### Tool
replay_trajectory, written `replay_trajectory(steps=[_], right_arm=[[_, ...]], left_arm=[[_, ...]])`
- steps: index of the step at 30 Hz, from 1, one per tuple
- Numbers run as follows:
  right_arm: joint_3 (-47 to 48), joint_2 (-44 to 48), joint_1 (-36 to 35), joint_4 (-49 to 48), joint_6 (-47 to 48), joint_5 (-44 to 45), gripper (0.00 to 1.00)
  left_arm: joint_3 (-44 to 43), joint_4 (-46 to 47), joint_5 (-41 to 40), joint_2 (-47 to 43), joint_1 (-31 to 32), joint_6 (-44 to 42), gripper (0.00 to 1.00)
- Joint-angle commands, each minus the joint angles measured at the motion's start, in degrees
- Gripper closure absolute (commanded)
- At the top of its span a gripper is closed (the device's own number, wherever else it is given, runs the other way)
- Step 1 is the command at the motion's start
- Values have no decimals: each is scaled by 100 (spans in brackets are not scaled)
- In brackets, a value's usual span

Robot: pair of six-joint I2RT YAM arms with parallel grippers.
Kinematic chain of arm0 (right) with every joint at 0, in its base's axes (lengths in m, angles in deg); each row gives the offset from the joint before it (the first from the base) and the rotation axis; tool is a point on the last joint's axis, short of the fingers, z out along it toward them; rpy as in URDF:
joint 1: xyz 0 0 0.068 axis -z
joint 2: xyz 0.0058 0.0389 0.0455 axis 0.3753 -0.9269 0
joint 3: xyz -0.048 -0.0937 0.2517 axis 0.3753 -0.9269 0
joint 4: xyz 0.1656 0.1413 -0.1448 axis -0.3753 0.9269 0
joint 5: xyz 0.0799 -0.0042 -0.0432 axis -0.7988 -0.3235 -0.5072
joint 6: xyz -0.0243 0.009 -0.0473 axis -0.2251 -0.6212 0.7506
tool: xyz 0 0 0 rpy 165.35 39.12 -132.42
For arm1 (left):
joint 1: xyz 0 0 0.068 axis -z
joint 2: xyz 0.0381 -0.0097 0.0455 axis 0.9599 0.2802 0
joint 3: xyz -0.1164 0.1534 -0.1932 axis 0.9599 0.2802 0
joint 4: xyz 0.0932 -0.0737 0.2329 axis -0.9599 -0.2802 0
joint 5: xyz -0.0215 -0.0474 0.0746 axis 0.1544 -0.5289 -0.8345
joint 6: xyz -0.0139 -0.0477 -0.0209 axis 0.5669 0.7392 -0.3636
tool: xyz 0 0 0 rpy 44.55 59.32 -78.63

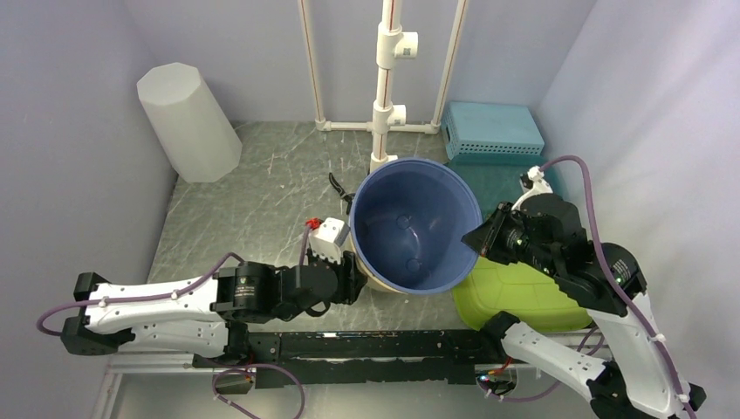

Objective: Turn the large container upside down

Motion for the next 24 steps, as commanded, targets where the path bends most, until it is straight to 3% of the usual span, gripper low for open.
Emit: replay_trajectory(steps=[1, 11, 15, 19, 23, 24], right_arm=[[338, -184, -177, -46, 383, -601, 100], [634, -306, -172, 405, 811, -83, 100], [808, -66, -178, -339, 801, -950, 100], [658, -266, -174, 212, 849, -176, 100], [480, -16, -179, -731, 829, -1482, 100], [537, 46, -181, -761, 805, -1317, 100]], left_arm=[[-154, 136, 42, -179, -18, -278, 46], [-563, -981, -381, -726, -8, -188, 46], [-853, -1307, -606, -772, -12, -243, 45], [-1209, -1820, -823, -663, -8, -116, 43], [-1207, -1503, -743, -617, -10, -336, 42], [-1200, -1467, -725, -597, -8, -330, 42]])
